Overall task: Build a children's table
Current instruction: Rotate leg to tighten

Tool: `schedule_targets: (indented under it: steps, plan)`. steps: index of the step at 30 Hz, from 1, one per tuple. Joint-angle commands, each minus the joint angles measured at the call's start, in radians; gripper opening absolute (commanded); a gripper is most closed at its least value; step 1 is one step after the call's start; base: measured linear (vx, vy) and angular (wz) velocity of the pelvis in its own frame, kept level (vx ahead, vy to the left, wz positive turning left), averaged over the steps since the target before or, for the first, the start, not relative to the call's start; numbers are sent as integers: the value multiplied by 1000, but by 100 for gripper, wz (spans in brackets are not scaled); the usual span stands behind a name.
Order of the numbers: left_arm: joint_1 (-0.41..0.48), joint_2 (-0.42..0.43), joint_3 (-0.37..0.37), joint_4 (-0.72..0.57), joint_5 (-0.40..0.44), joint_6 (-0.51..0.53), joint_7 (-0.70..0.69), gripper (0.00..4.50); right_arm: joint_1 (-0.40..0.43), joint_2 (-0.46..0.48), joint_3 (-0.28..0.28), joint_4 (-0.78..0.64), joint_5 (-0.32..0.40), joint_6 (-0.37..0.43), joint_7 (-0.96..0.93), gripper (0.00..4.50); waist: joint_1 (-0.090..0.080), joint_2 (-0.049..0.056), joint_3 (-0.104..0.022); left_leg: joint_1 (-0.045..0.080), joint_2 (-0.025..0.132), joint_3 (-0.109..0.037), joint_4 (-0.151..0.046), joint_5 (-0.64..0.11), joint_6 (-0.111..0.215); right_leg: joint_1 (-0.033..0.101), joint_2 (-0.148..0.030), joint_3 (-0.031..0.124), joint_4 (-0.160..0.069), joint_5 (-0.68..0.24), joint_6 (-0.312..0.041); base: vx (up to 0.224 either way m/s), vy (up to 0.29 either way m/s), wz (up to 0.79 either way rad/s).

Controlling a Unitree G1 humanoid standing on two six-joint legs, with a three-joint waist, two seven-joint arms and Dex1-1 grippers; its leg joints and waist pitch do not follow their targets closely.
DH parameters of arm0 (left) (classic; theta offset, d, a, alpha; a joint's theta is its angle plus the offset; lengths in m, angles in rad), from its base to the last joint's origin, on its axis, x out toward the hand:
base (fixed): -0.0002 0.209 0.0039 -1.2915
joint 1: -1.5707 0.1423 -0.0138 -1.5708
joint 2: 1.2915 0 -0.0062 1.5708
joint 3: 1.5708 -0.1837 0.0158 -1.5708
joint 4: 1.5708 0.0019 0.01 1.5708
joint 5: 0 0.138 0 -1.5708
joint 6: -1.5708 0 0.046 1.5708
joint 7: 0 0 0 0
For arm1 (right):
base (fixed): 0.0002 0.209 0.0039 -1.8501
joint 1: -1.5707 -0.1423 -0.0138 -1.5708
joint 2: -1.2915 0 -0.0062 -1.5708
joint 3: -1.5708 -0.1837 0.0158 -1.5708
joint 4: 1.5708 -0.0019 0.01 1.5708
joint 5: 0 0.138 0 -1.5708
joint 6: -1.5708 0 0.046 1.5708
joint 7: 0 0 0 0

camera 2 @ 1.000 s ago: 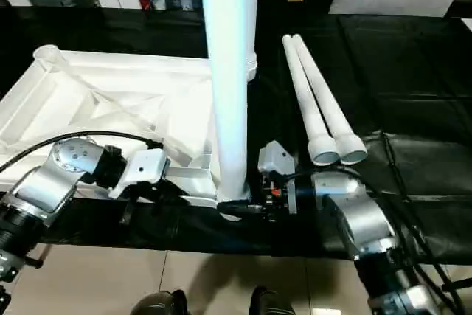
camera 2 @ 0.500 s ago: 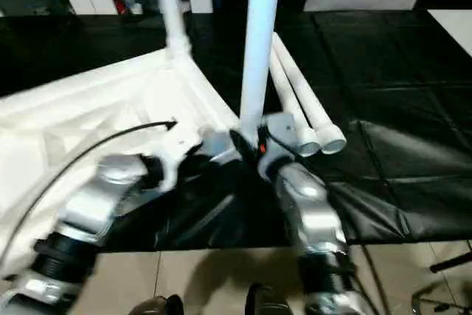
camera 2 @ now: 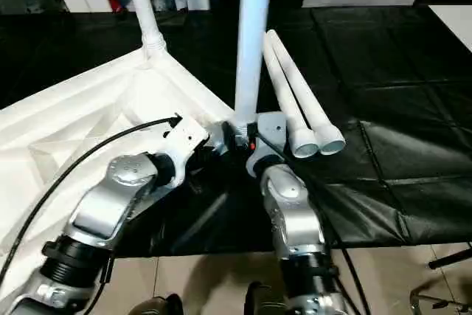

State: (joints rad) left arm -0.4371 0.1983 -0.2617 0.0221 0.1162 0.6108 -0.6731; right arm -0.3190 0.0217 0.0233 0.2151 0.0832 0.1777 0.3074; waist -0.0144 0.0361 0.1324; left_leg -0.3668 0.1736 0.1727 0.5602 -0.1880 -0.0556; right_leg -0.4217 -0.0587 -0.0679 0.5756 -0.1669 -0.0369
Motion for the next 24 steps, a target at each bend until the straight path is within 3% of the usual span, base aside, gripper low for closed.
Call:
schedule_targets:
  steps: [1,6,8,11,16,17,21,24]
  plan:
    - [7,52,-12,0,-18,-53,-74,0,28,-42,14,-22,49,-10,118,444,8,1,-59,-5,45,-17,-54,-131,111,65,-79,53,-68,-227,-189,0,0,0]
    - [-1,144,-20,41,-50,-134,-191,0,61,-191,25,-81,109,-20,371,448,18,1,-66,-4,46,-16,-45,-77,164,70,-75,52,-53,-84,-239,0,0,0]
    - [-2,173,-28,51,-58,-167,-239,0,66,-238,35,-95,121,-23,439,448,21,0,-64,-3,46,-15,-45,-83,169,69,-77,52,-53,-93,-244,0,0,0]
    - [-8,240,-54,79,-90,-263,-381,0,56,-340,50,-109,166,-3,597,448,28,-1,-65,-1,46,-16,-46,-97,165,71,-78,52,-57,-139,-241,0,0,0]
    - [-20,298,-95,118,-101,-365,-494,0,27,-396,79,-93,167,-18,693,448,34,-1,-65,2,48,-15,-46,-94,165,66,-78,52,-55,-141,-245,0,0,0]
    - [-29,329,-118,144,-107,-422,-563,0,7,-434,113,-84,161,-29,773,448,38,1,-64,4,49,-15,-46,-95,162,64,-78,53,-54,-144,-247,0,0,0]
    - [-47,350,-140,180,-104,-482,-631,0,-12,-479,163,-75,157,-37,882,448,55,-1,-66,9,55,-13,-46,-89,156,64,-77,54,-48,-128,-251,0,0,0]
    - [-68,363,-165,217,-96,-539,-684,0,-34,-499,195,-51,154,-46,951,448,60,-5,-67,5,55,-13,-44,-71,162,66,-81,55,-43,-89,-265,0,0,0]
